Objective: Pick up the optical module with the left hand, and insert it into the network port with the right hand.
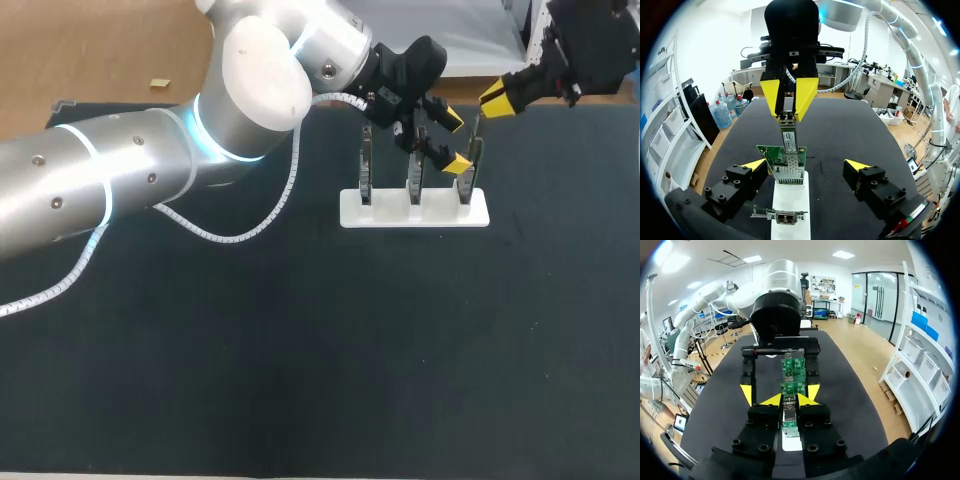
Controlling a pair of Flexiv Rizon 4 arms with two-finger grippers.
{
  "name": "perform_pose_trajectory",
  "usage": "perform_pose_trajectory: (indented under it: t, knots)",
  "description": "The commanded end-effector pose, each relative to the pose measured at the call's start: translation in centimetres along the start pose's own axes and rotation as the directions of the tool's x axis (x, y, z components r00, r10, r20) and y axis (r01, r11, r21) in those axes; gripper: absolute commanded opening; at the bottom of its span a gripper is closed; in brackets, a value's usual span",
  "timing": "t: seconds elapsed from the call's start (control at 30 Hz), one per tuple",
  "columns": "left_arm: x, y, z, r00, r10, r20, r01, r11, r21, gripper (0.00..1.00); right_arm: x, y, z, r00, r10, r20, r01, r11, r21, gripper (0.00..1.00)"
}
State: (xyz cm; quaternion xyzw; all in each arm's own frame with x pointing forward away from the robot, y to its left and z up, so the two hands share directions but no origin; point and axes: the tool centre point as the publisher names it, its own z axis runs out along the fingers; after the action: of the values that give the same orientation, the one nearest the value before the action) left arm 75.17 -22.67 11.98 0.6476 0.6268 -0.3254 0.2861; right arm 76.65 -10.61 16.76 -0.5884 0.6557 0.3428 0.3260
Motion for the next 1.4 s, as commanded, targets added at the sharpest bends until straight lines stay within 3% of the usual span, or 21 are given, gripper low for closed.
perform_pose_trajectory:
  t: [0.03, 0.1, 0.13, 0.17, 0.5, 0.67, 0.83, 0.87, 1.4]
  knots:
    - [-0.1, 0.2, 0.0, 1.0, -0.002, -0.006, 0.002, 1.0, 0.004, 1.0, 0.1, 0.0, 0.2, 1.0, 0.003, 0.001, -0.003, 1.0, 0.002, 0.0]
    - [-0.1, 0.2, 0.0, 1.0, -0.002, -0.006, 0.002, 1.0, 0.004, 1.0, 0.0, 0.0, 0.2, 1.0, 0.019, 0.003, -0.019, 1.0, 0.022, 0.0]
    - [-0.1, 0.2, 0.0, 1.0, -0.002, -0.006, 0.002, 1.0, 0.004, 1.0, 0.0, -0.1, 0.1, 1.0, 0.022, 0.005, -0.022, 1.0, 0.018, 0.38]
    - [-0.1, 0.2, 0.0, 1.0, -0.002, -0.006, 0.002, 1.0, 0.004, 1.0, -0.1, -0.2, 0.0, 1.0, 0.02, 0.007, -0.02, 1.0, 0.022, 1.0]
    - [-0.1, 0.2, 0.0, 1.0, -0.002, -0.006, 0.002, 1.0, 0.004, 1.0, -0.4, -0.4, -2.3, 0.996, 0.065, 0.067, -0.066, 0.998, 0.015, 1.0]
    - [-0.1, 0.2, 0.0, 1.0, -0.002, -0.006, 0.002, 1.0, 0.004, 1.0, -0.6, -0.3, -4.9, 0.984, 0.076, 0.164, -0.064, 0.995, -0.073, 1.0]
    - [-0.1, 0.2, 0.0, 1.0, -0.002, -0.006, 0.002, 1.0, 0.004, 1.0, -0.5, -0.5, -5.9, 0.991, 0.047, 0.127, -0.045, 0.999, -0.02, 1.0]
    - [-0.1, 0.2, 0.0, 1.0, -0.002, -0.006, 0.002, 1.0, 0.004, 1.0, -0.5, -0.6, -6.0, 0.992, 0.041, 0.118, -0.042, 0.999, 0.0, 0.0]
    - [-0.1, 0.2, 0.0, 1.0, -0.002, -0.006, 0.002, 1.0, 0.004, 1.0, -1.5, -0.6, -4.0, 0.99, -0.001, 0.143, 0.003, 1.0, -0.008, 0.0]
